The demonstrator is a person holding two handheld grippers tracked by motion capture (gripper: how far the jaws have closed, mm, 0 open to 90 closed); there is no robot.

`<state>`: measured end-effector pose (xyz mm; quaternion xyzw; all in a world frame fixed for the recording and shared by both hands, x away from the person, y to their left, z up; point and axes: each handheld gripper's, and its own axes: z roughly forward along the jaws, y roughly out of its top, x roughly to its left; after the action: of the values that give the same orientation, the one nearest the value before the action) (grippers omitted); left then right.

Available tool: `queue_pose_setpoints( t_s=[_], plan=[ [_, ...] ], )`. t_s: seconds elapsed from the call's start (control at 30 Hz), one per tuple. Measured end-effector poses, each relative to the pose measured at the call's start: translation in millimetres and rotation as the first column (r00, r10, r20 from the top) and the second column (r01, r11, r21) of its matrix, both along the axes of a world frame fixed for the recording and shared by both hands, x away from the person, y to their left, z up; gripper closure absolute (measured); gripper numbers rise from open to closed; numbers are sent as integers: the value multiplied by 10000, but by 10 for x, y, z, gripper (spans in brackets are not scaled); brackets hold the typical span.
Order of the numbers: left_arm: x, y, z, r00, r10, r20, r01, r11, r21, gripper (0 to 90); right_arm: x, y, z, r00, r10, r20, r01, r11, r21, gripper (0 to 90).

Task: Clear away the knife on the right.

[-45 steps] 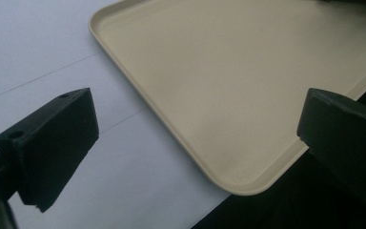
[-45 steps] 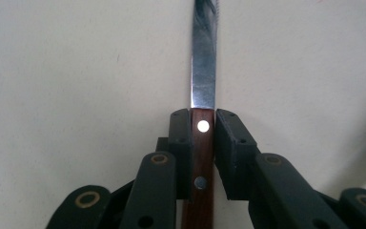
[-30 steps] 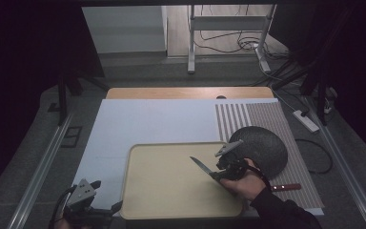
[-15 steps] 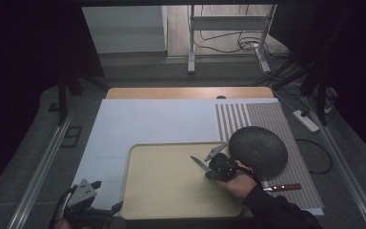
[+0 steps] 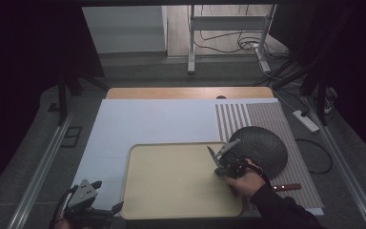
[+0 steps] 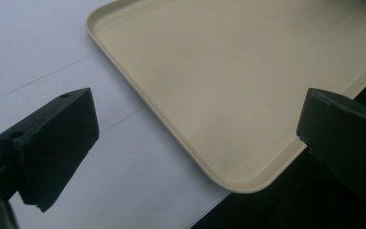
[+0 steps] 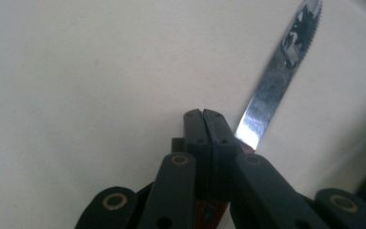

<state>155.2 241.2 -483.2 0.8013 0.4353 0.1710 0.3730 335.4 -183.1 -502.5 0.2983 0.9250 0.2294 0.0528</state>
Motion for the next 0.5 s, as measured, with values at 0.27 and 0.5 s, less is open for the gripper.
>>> queue_pose_setpoints(
  t_s=[0.27, 0.5],
  plan=[
    [-1, -7, -1, 10000, -32, 19, 32, 10000, 51, 4, 97, -9, -4, 9993, -370, 106, 369, 9993, 39, 894],
    [-3, -18, 0, 10000, -72, 19, 72, 9999, 137, 4, 163, -117, 6, 9955, -943, 69, 943, 9955, 30, 896]
  ],
)
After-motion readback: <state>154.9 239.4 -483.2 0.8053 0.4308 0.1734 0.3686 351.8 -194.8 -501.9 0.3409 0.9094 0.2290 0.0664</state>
